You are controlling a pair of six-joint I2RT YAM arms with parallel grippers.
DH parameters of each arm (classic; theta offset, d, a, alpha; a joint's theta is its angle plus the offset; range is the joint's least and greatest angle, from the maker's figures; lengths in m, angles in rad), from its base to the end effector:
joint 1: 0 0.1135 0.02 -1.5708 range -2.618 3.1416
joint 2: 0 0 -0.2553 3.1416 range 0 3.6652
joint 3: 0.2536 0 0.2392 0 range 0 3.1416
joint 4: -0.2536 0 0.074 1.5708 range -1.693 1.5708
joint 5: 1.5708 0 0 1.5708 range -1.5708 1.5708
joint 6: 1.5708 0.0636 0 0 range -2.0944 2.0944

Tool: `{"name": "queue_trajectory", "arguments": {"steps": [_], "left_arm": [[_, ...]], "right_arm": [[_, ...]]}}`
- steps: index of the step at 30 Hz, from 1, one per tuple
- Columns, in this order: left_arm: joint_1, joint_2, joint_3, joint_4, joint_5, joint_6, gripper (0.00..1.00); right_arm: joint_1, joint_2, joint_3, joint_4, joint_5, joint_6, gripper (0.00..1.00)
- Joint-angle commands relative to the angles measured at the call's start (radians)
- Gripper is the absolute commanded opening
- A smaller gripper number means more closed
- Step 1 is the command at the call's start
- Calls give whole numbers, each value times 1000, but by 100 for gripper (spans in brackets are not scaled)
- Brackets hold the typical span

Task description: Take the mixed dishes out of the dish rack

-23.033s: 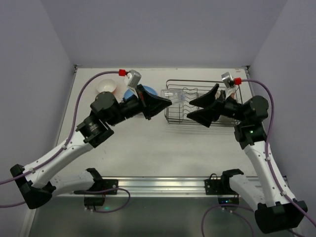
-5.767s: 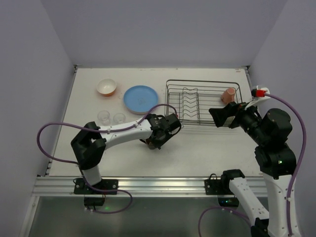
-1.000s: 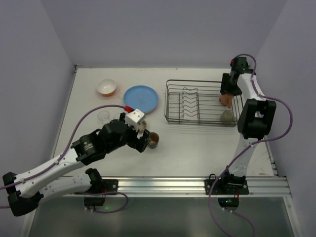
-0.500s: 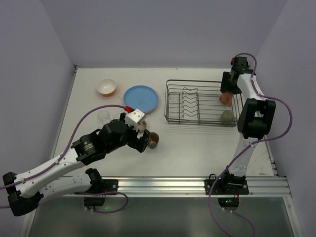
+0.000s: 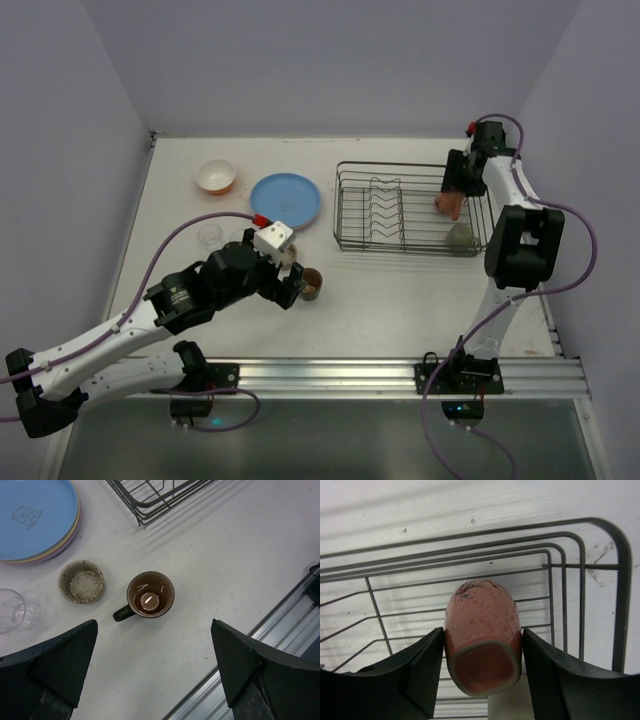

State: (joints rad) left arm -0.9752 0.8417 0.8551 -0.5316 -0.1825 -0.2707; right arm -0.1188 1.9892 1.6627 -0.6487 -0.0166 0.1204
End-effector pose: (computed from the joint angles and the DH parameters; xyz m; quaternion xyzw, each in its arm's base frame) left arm 0.1213 -0.1585 0.2994 0.2541 0.8240 -0.2279 0.4523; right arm 0.4365 -0.0510 0.2155 0.1116 0.9494 0.0082 0.2934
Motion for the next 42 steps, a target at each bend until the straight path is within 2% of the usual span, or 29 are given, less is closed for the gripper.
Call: {"name": "queue_trajectory", "arguments": {"steps": [1, 8, 15, 26, 33, 38, 41, 42], "left_arm": [[7, -3, 10, 39, 3, -7, 100], [9, -3, 12, 38, 6, -7, 100], [12, -4, 12, 36, 3, -7, 100], [39, -13, 21, 41, 24, -10, 100], [66, -20, 27, 50, 51, -16, 100], [76, -10, 68, 64, 48, -59, 100], [75, -6, 85, 99, 40, -137, 100], [75, -4, 84, 142, 49, -156, 100]], "right_arm": [[4, -70, -26, -22, -86, 32, 0], [4, -81, -47, -9, -144, 51, 0], [1, -127, -58, 15, -267, 73, 0], [-2, -243, -78, 43, -378, 110, 0], [-12, -292, -92, 72, -532, 143, 0], [-16, -334, -150, 152, -687, 202, 0], [-33, -337, -197, 220, -826, 254, 0], [-39, -352, -222, 310, -880, 283, 0]]}}
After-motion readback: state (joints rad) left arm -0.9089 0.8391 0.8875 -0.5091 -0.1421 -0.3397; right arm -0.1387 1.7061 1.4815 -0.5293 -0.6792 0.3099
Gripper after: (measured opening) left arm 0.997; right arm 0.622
